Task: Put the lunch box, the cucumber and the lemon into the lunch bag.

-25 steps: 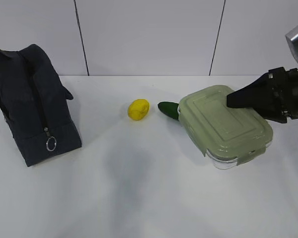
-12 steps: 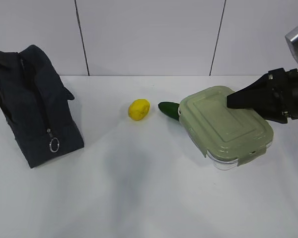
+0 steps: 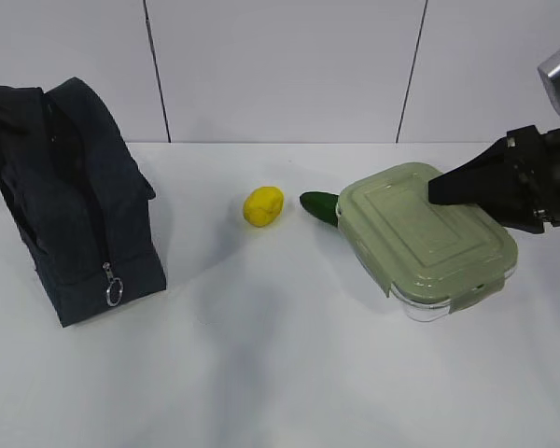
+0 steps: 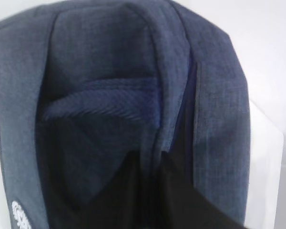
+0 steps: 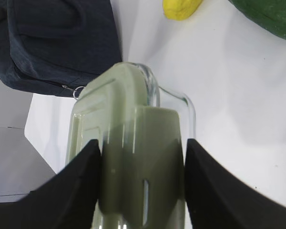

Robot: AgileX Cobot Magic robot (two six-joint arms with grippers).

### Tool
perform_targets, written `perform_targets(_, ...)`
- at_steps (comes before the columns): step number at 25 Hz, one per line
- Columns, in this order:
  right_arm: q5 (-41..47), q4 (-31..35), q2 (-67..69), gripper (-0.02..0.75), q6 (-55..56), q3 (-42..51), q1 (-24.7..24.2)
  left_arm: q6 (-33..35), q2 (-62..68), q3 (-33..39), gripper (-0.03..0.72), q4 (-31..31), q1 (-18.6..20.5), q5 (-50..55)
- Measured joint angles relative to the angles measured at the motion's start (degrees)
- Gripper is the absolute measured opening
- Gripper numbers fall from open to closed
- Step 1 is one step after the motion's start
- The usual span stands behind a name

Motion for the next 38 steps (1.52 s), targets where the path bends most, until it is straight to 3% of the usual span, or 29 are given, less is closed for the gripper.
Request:
perform_targets(8,0.66,-0.28,-3.16,0.407,1.80,0.00,0.00,-3.25,-4.58,0.00,0.049,4.81,-0.75,8.59)
perform_targets(17,2.23,-1.08,-6.68,0.407,3.88,0.00,0.00,-10.71,-8.00,4.90,0.041,8.39,-11.60,4.78)
perform_targets(28,2.81,-1.35,-11.22,0.407,7.28,0.00,0.26,-13.41,-9.60,10.27,0.039,4.58,-20.46,-3.55)
perform_targets(38,-2.64,-2.48,-11.01,0.405,12.55,-8.27,10.77,-14.08,-9.60,10.33,0.039,3.77,-21.85,-5.92)
